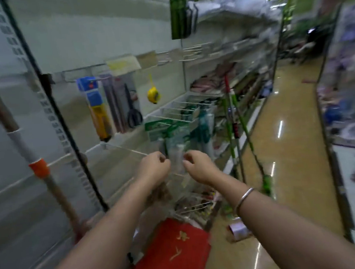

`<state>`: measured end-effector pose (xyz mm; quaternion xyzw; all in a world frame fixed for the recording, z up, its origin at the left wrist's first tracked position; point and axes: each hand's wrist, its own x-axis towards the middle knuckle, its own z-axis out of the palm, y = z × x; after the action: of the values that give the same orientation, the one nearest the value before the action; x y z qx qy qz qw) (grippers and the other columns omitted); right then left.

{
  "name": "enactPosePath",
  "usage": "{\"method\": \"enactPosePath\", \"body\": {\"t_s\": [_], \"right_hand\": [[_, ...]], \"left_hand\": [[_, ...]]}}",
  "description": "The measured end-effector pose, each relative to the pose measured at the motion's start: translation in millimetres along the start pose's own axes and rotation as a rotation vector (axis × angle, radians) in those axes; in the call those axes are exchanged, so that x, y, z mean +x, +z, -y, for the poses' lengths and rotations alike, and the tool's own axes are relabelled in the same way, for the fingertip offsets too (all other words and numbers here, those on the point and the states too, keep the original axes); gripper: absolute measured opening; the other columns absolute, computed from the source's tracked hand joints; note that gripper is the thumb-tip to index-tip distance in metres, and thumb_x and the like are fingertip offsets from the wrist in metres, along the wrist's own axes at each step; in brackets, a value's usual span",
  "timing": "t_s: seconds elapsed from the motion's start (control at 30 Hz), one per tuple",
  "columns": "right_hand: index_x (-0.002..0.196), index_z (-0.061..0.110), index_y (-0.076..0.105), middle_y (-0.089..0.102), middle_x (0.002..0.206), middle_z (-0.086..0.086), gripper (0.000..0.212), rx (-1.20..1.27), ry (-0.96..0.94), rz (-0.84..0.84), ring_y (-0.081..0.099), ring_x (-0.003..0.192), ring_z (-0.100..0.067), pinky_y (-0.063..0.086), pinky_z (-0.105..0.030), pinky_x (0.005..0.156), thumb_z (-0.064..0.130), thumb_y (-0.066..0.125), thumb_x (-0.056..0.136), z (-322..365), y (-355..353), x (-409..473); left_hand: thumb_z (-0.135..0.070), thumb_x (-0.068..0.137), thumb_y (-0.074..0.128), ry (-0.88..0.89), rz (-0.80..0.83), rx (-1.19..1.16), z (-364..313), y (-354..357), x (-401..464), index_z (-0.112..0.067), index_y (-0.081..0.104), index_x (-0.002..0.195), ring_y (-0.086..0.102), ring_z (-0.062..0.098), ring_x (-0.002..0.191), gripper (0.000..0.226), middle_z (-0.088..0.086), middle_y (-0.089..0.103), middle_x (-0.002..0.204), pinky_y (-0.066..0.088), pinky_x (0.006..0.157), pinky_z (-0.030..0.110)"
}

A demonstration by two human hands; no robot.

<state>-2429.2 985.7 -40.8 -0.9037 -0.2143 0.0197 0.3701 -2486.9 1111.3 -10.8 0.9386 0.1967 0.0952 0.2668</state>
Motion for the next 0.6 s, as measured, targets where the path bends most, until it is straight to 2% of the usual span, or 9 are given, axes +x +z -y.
{"method": "enactPosePath", "body": {"t_s": [0.1,0.2,0.27,0.37,0.47,0.6], "right_hand": [[0.106,0.006,0.061,0.065,0.108,-0.014,0.028,-0.041,0.117,-0.043,0.060,0.100,-0.031,0.051,-0.043,0.087,0.024,0.047,0.091,-76,-53,14],[0.109,0.009,0.062,0.065,0.108,-0.011,0.028,-0.026,0.197,-0.076,0.061,0.100,-0.029,0.051,-0.037,0.085,0.022,0.046,0.091,-139,-97,27],[0.108,0.007,0.061,0.065,0.107,-0.011,0.027,-0.007,0.246,-0.078,0.061,0.098,-0.029,0.051,-0.036,0.085,0.021,0.045,0.091,-172,-116,33],[0.107,0.009,0.061,0.065,0.105,-0.012,0.025,0.017,0.301,-0.080,0.061,0.094,-0.029,0.052,-0.042,0.084,0.020,0.045,0.091,-213,-135,53],[0.112,0.011,0.061,0.064,0.109,-0.010,0.027,0.021,0.305,-0.091,0.060,0.095,-0.026,0.051,-0.038,0.083,0.021,0.045,0.093,-246,-149,86],[0.115,0.012,0.060,0.064,0.114,-0.010,0.029,0.044,0.330,-0.081,0.059,0.098,-0.024,0.050,-0.036,0.085,0.021,0.046,0.092,-287,-158,142]], "left_hand": [[-0.027,0.090,0.049,0.050,0.100,-0.090,-51,69,29,-0.018,0.058,0.094,0.058,0.027,0.093,0.013,0.008,0.065,0.103,0.046,0.075,0.031],[-0.029,0.092,0.049,0.090,0.147,-0.149,-95,124,56,-0.013,0.061,0.107,0.058,0.025,0.102,0.025,0.006,0.064,0.109,0.048,0.082,0.033],[-0.031,0.092,0.050,0.105,0.163,-0.166,-121,155,73,-0.014,0.063,0.107,0.059,0.025,0.103,0.026,0.007,0.065,0.109,0.049,0.086,0.034],[-0.032,0.090,0.051,0.132,0.204,-0.183,-159,193,103,-0.016,0.063,0.101,0.059,0.024,0.098,0.022,0.005,0.065,0.105,0.047,0.081,0.033],[-0.030,0.091,0.050,0.178,0.235,-0.179,-195,223,141,-0.017,0.060,0.090,0.058,0.023,0.091,0.016,0.005,0.063,0.094,0.048,0.081,0.035],[-0.028,0.091,0.051,0.203,0.290,-0.200,-233,268,205,-0.014,0.063,0.099,0.059,0.023,0.091,0.020,0.002,0.060,0.090,0.049,0.081,0.034]]}}
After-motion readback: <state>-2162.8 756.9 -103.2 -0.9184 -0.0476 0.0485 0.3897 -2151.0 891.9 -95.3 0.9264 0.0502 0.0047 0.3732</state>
